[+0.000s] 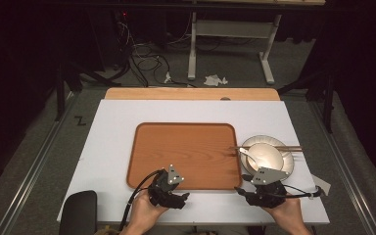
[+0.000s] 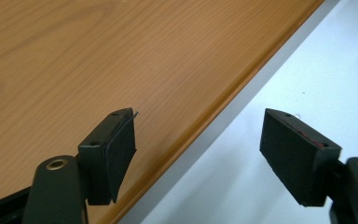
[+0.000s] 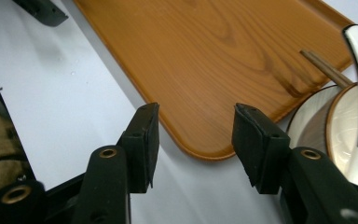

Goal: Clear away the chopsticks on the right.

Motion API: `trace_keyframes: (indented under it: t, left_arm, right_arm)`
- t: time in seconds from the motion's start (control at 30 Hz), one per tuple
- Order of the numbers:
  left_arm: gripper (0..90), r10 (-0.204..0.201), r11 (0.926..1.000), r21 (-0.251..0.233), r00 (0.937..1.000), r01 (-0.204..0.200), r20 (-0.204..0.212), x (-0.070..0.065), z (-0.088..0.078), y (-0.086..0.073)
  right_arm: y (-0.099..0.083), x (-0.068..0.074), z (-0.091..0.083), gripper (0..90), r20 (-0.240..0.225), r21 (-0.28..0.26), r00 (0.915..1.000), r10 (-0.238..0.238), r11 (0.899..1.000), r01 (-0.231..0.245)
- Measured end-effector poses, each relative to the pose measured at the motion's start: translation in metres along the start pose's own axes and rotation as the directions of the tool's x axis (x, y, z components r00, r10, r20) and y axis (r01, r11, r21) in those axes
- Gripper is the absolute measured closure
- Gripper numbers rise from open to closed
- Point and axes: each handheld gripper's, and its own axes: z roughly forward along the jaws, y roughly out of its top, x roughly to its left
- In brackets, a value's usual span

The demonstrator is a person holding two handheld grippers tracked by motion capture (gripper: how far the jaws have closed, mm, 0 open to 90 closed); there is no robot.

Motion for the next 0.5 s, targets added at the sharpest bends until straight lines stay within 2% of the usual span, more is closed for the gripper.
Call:
trace_keyframes:
  t: [0.2,0.33,0.5]
  left_arm:
    - [26.9,-0.003,1.0000,-0.003,1.0000,0.003,0.000,0.001,-0.001,0.000]
    - [26.9,-0.011,0.9999,-0.003,0.9999,0.011,-0.002,0.002,-0.002,0.000]
    - [27.2,-0.013,0.9999,0.003,0.9999,0.013,0.001,0.002,0.000,0.000]
  right_arm:
    - [0.000,-0.006,-0.008,54.2,0.018,-0.013,0.9996,0.022,1.000,-0.022]
    - [0.002,-0.015,-0.019,54.9,0.027,-0.032,0.9988,0.041,0.999,-0.040]
    - [0.006,-0.024,-0.028,55.5,0.046,-0.032,0.9983,0.036,0.999,-0.035]
